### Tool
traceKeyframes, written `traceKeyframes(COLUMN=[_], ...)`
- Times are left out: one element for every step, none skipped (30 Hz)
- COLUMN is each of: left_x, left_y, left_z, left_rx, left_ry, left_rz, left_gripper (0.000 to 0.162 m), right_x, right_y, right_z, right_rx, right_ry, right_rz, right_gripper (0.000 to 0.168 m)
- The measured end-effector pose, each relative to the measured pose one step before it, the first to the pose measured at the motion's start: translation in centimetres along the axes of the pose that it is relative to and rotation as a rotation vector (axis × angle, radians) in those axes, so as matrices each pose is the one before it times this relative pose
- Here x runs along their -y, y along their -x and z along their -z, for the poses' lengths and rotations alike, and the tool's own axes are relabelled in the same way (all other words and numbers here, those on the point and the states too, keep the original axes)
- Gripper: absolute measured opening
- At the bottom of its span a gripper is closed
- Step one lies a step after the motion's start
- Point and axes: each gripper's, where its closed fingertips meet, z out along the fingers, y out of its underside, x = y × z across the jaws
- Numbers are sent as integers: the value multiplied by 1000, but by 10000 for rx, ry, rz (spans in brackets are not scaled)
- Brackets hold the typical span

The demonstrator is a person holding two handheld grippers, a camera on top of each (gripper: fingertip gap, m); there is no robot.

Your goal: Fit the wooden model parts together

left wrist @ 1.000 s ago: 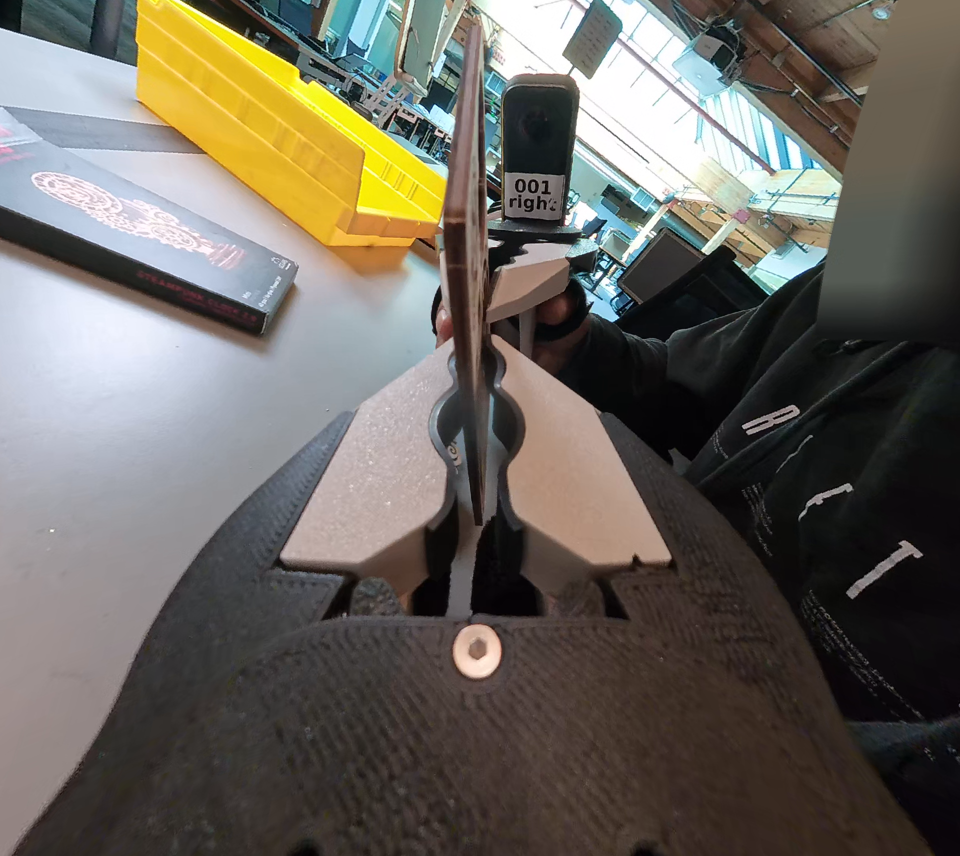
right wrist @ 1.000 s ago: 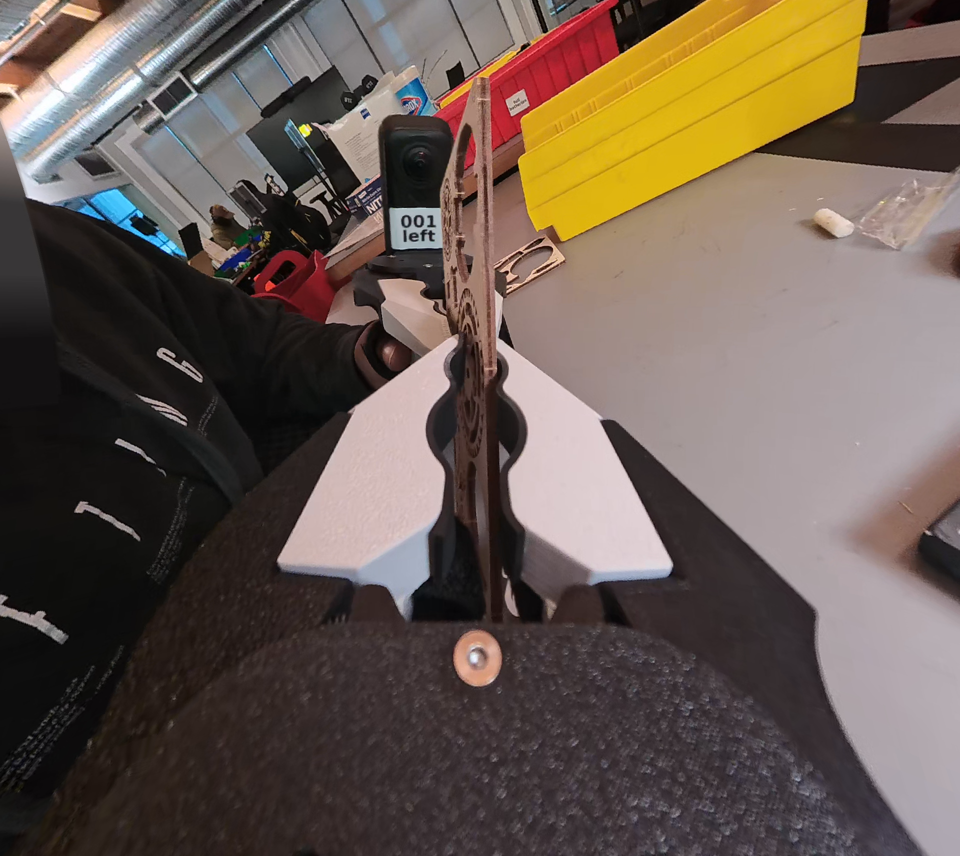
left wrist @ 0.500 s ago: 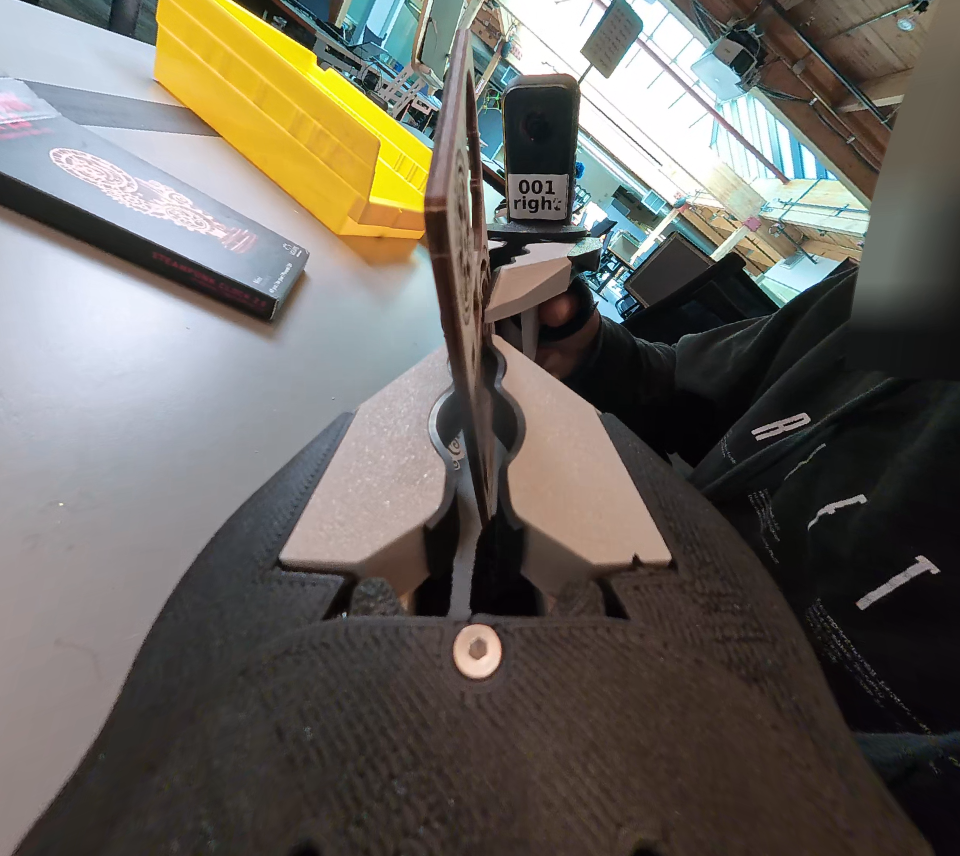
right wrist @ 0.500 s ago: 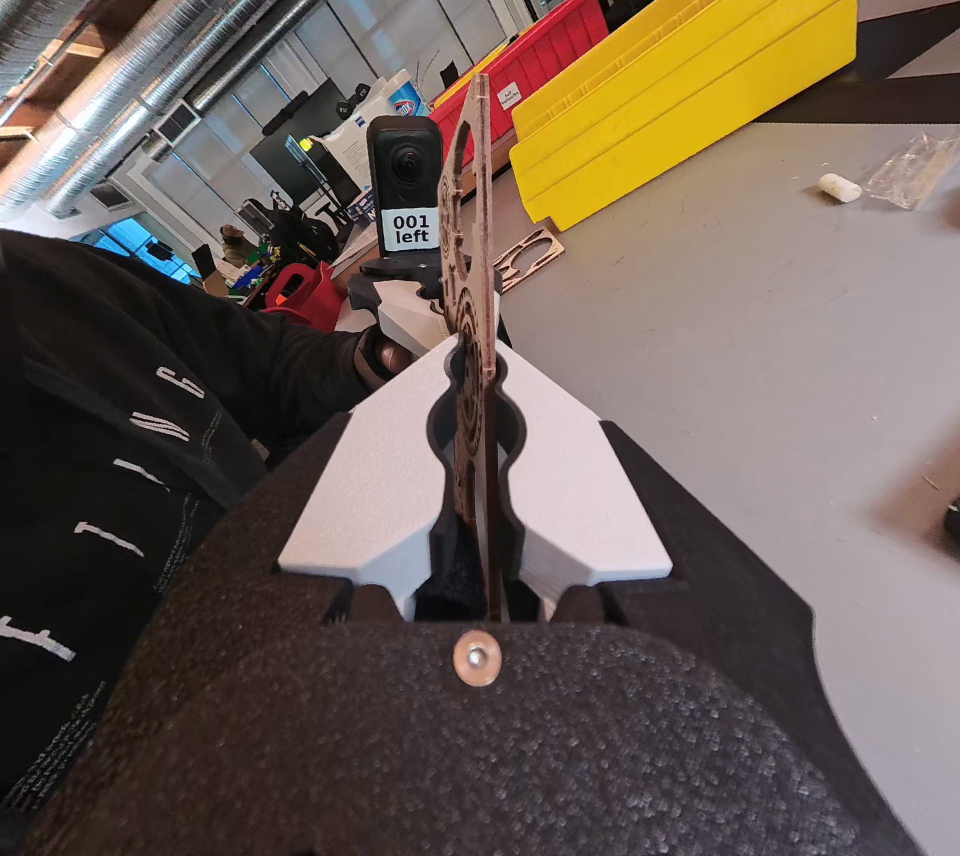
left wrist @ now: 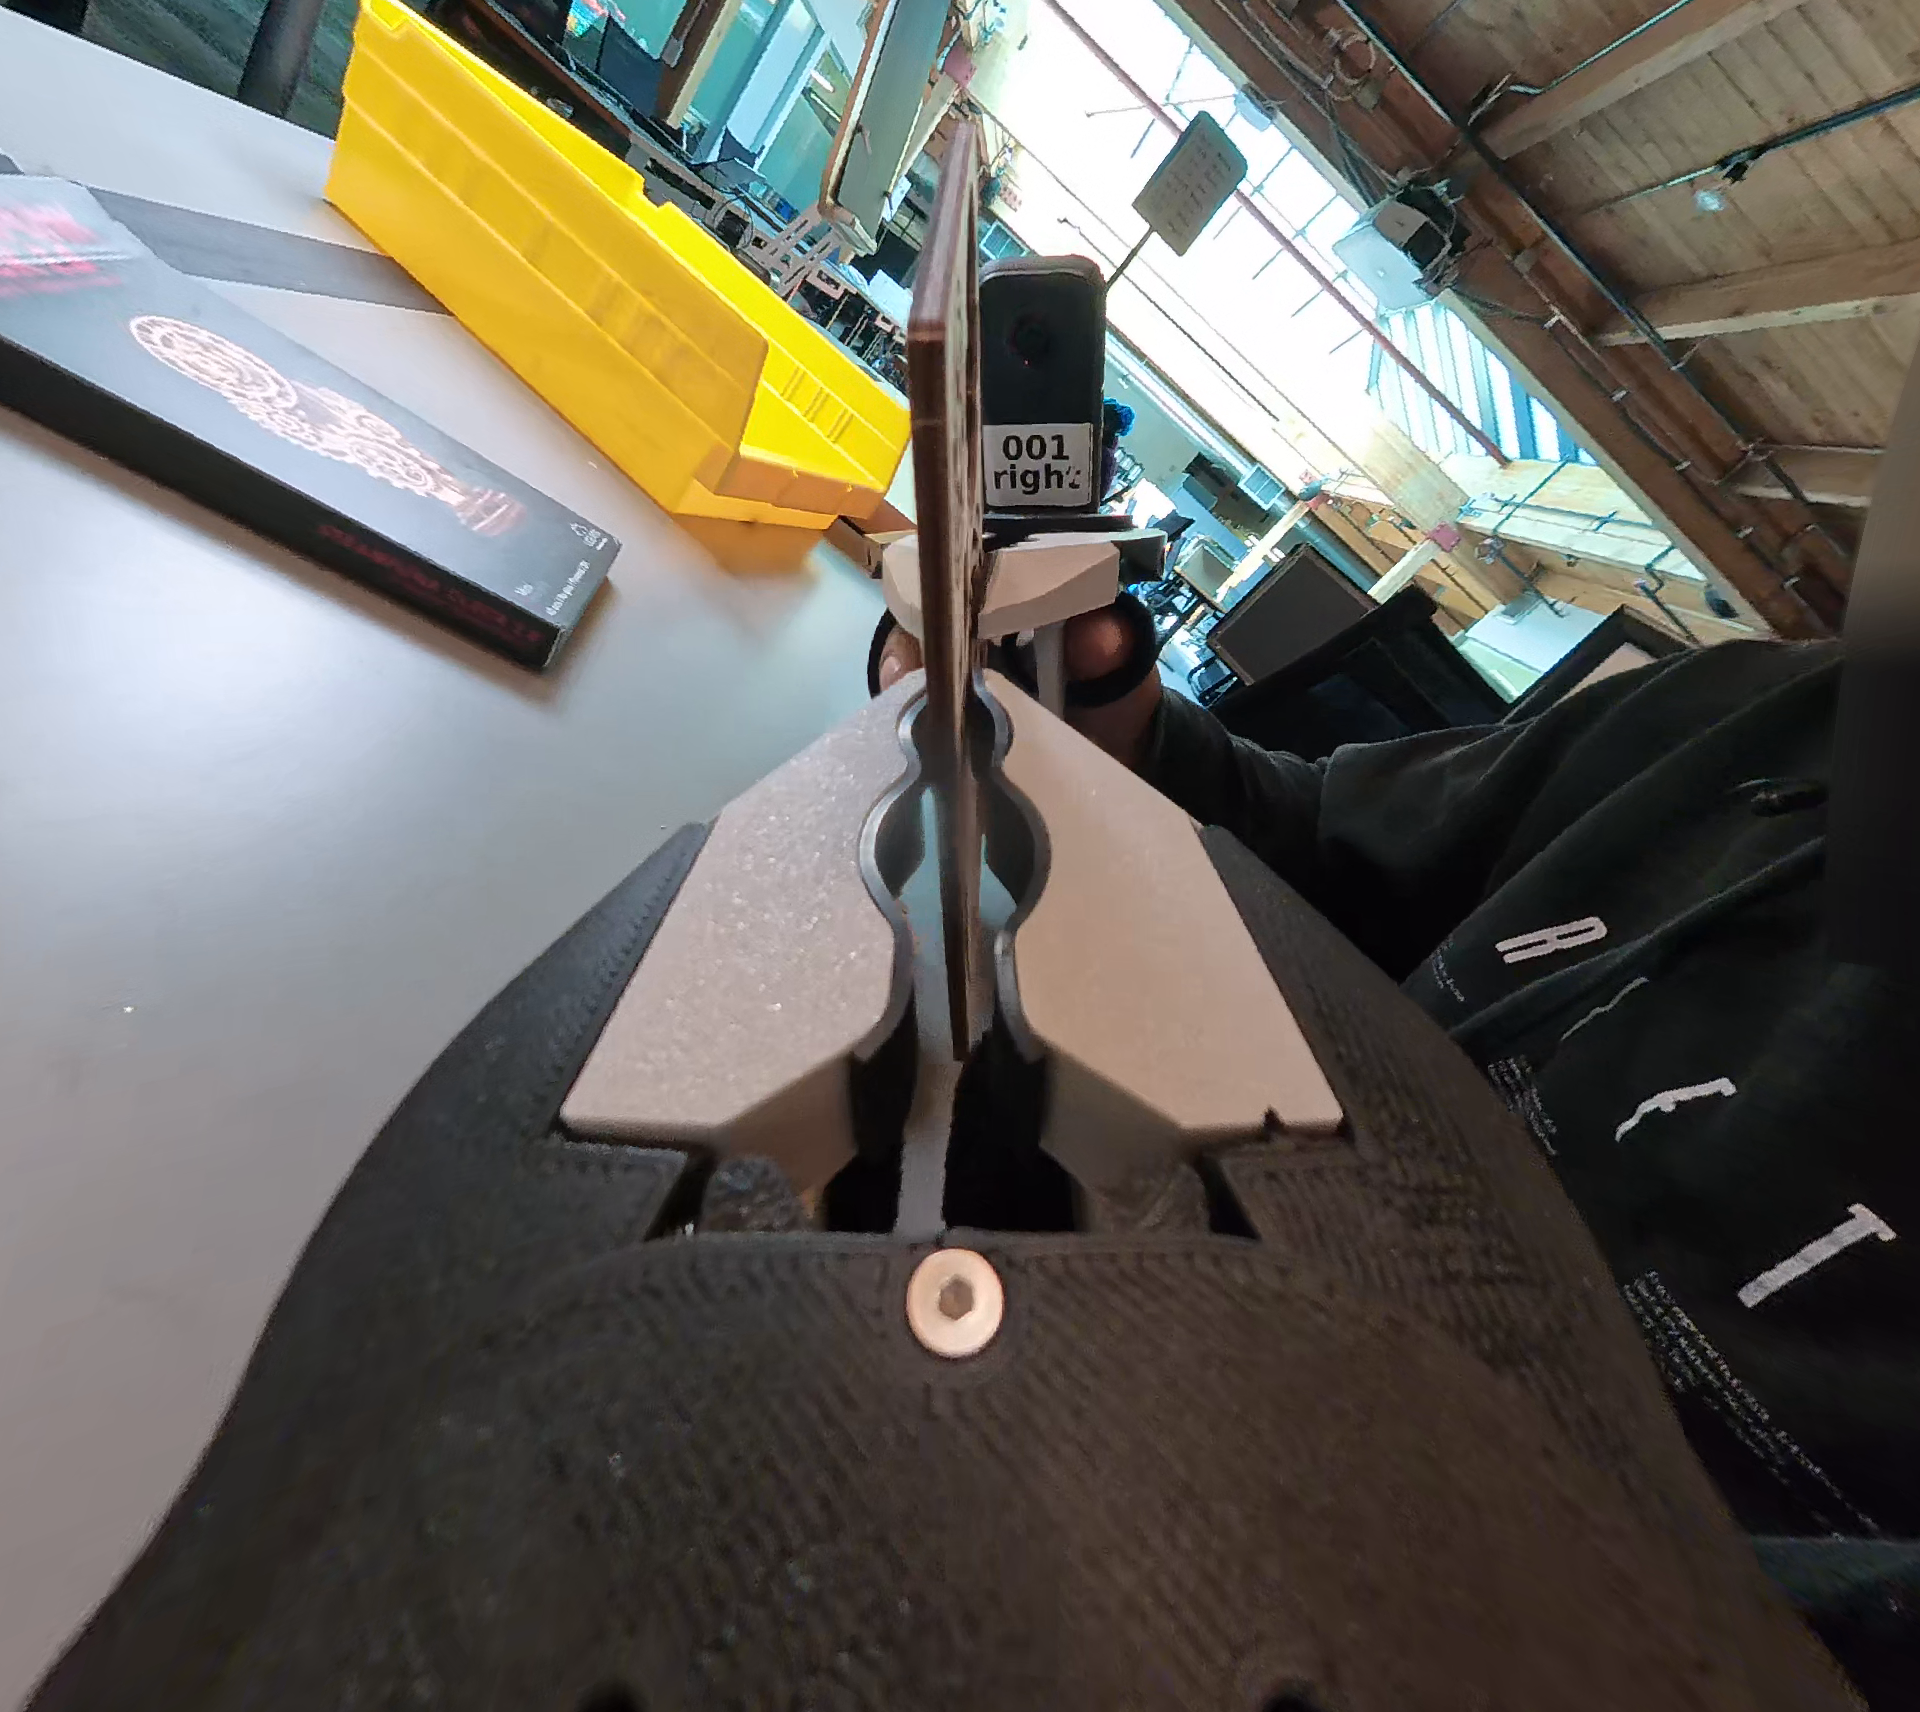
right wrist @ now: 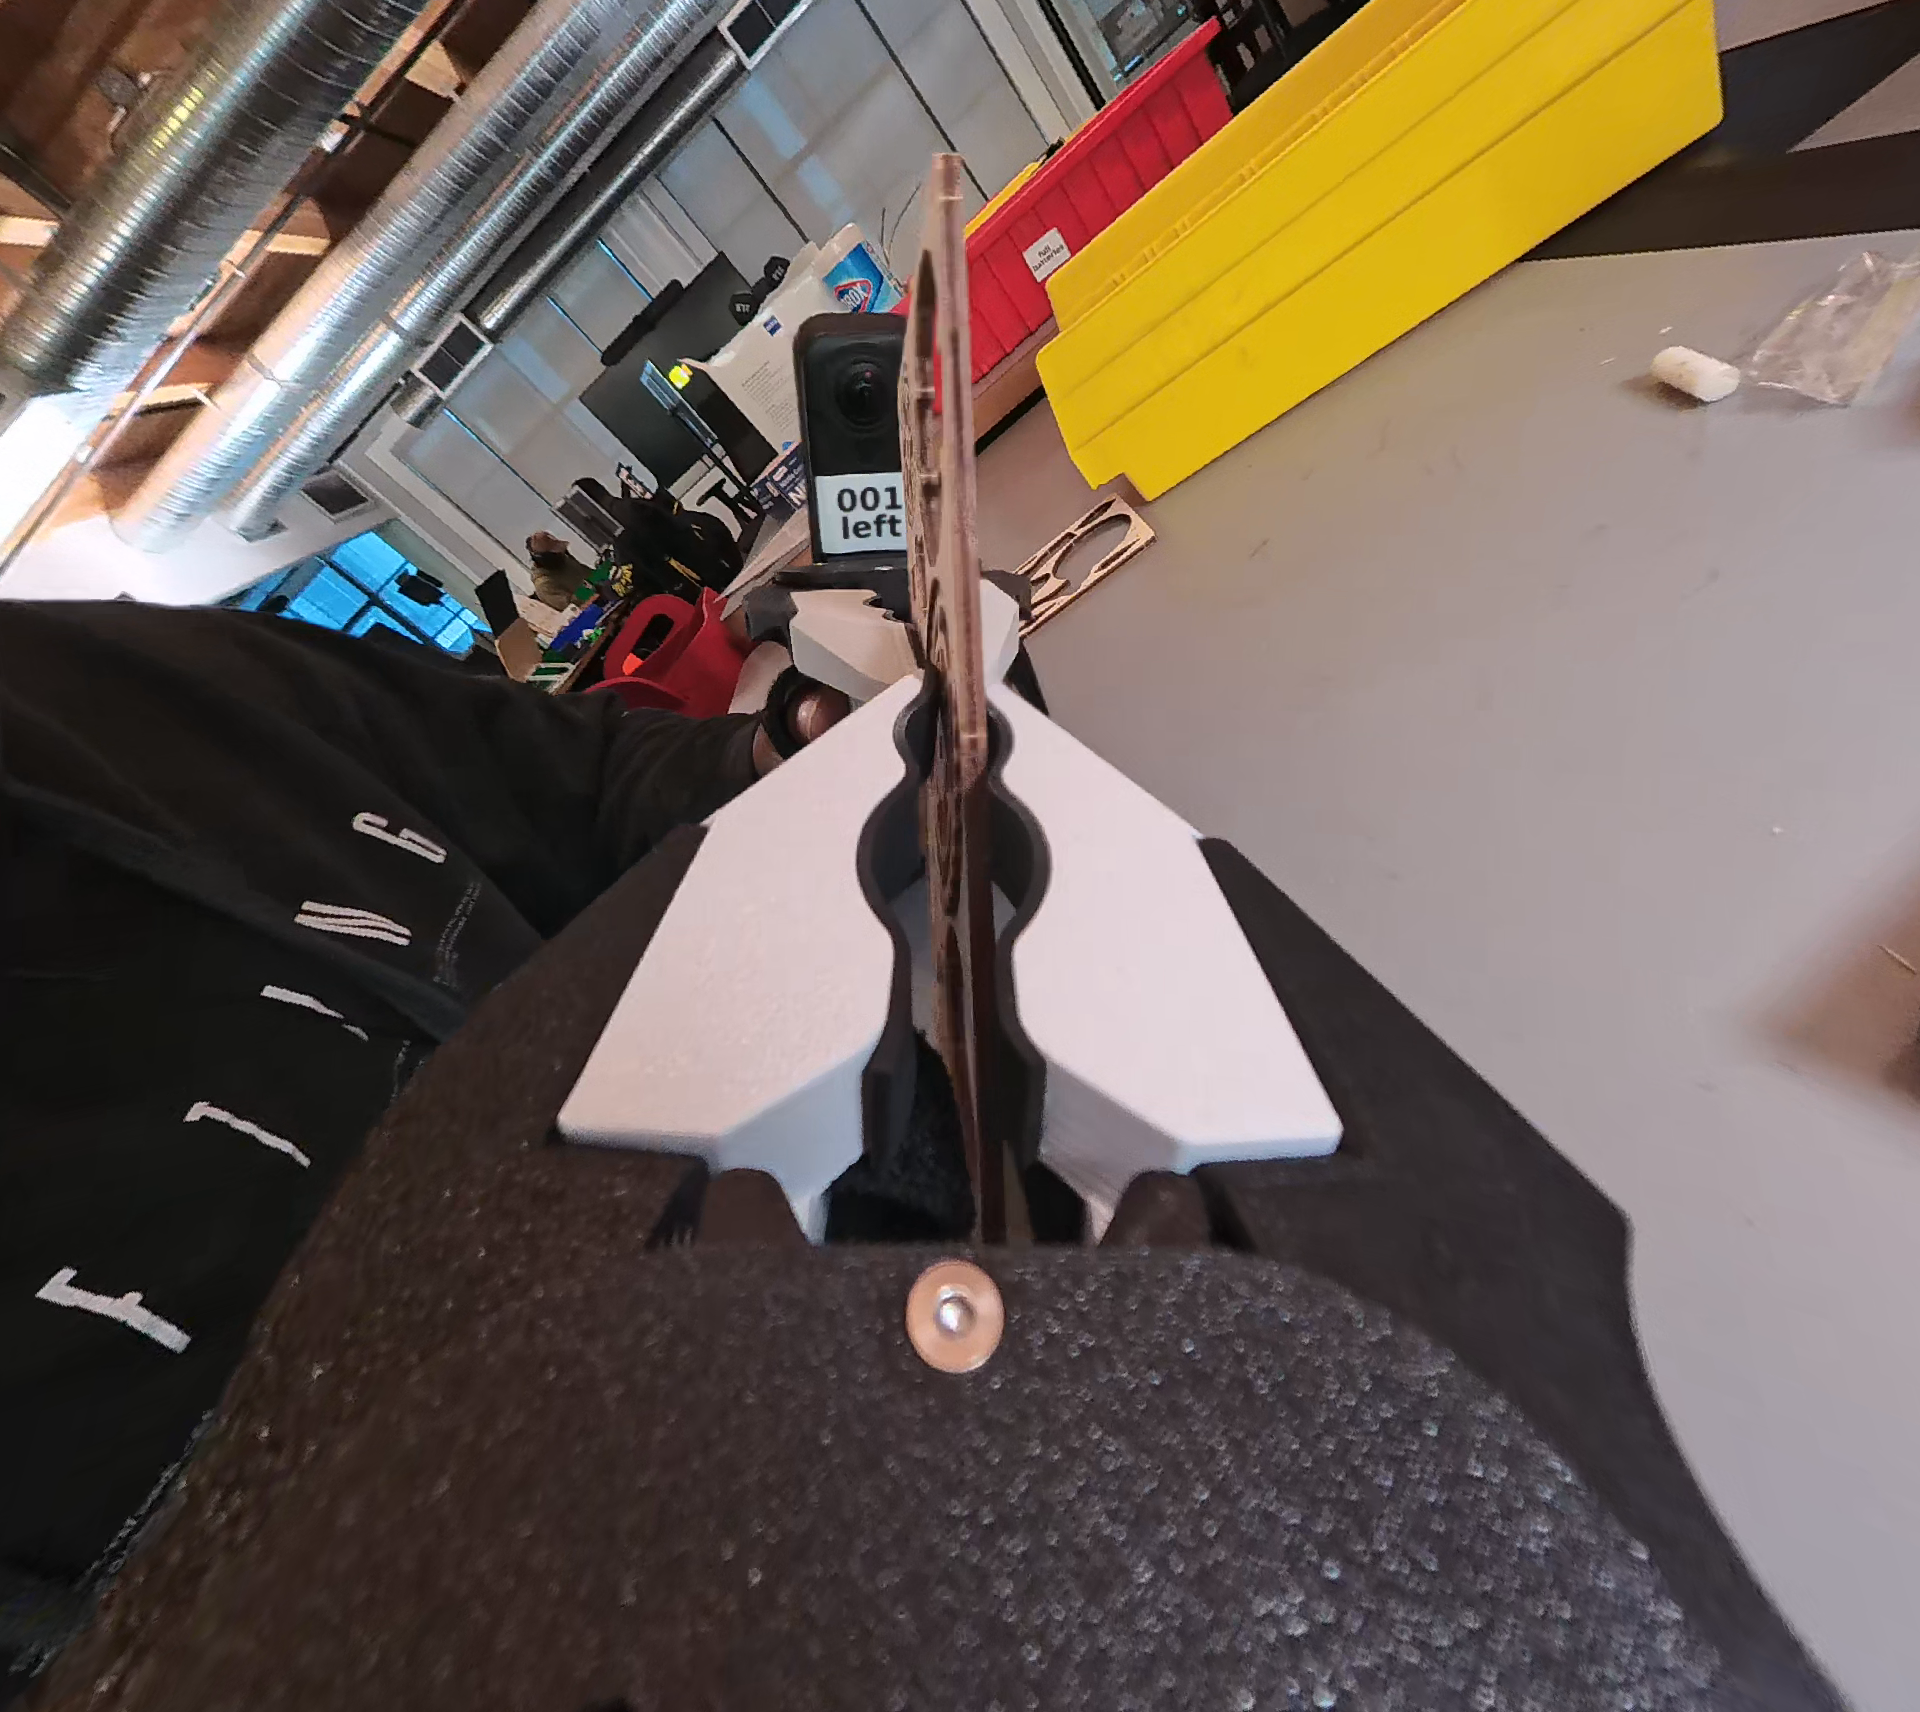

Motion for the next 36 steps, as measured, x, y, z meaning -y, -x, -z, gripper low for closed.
traceKeyframes(left_x=[-5,-9,29,31,7,-7,-36,-122,-238,-280,-150,15,7,60,151,259,295,133,-70,-140,-32,3,-32,-7,18,24,8,8,6,7,2,7,-15,31,249,361], left_y=[-47,-59,-45,-30,-37,-22,-15,-40,-83,-82,37,64,46,53,93,175,78,-168,-148,-67,-78,-11,60,33,2,13,51,44,31,20,13,-47,-47,-33,6,48], left_z=[-18,-14,-9,3,-12,-12,-25,-56,-119,-159,-88,22,33,76,129,203,191,79,-69,-110,-42,-7,5,28,18,15,25,12,18,22,7,5,-24,-4,108,188], left_rx=[-33,-26,-19,-18,-4,5,-17,-69,-113,-68,43,67,51,51,53,74,-2,-113,-41,22,-13,5,68,35,8,17,27,7,-31,-37,-38,-53,-36,-18,7,19], left_ry=[-4,-3,-19,-13,8,20,36,61,102,112,43,-6,30,-21,-86,-150,-141,-40,60,78,20,27,45,28,13,-1,5,5,4,-14,-18,-19,-7,-41,-134,-153], left_rz=[77,56,49,26,-12,-26,23,103,152,116,24,-84,-150,-165,-104,-39,-12,-38,-90,-104,-3,61,-26,-60,6,7,7,24,75,100,88,59,24,4,14,4], left_gripper=[1,1,1,1,1,1,1,1,1,1,2,2,2,3,3,9,14,9,3,2,1,1,1,1,1,1,1,1,1,2,2,1,1,1,1,1], right_x=[12,11,10,6,23,17,-18,-40,-146,-224,-70,2,-7,17,113,230,254,127,-33,-65,-14,-11,-37,-14,13,29,-11,8,-8,5,-3,28,-86,-365,-437,-270], right_y=[-63,-14,42,48,26,-4,-10,18,63,128,75,78,101,0,-5,37,-5,-158,-150,-83,-12,-115,-173,-38,-48,-6,-130,-56,-37,-6,43,149,32,8,4,169], right_z=[3,10,4,-5,7,0,1,-5,-80,-130,-46,1,-21,-13,103,207,240,170,62,9,17,6,-10,-26,-22,-16,-31,-19,-13,-3,-8,31,44,58,82,133], right_rx=[-40,-5,12,4,-15,-36,-33,-4,25,48,-23,-58,-39,-49,47,169,144,-20,-73,-39,19,-56,-151,-103,-118,-107,-171,-154,-170,-142,-38,119,134,182,179,215], right_ry=[1,5,3,9,1,8,23,40,87,119,25,13,40,-9,-84,-139,-153,-81,23,37,4,4,17,23,31,15,32,14,35,28,11,-40,56,296,352,199], right_rz=[9,-24,-39,-26,2,20,15,8,8,25,97,158,118,65,-77,-279,-334,-145,27,-1,-84,-69,54,104,73,91,107,141,162,174,84,-7,-104,-159,-105,-31], right_gripper=[4,5,5,5,5,5,6,7,7,7,4,3,1,1,1,1,1,1,1,1,2,1,2,2,2,2,2,2,3,3,3,3,3,6,9,11])
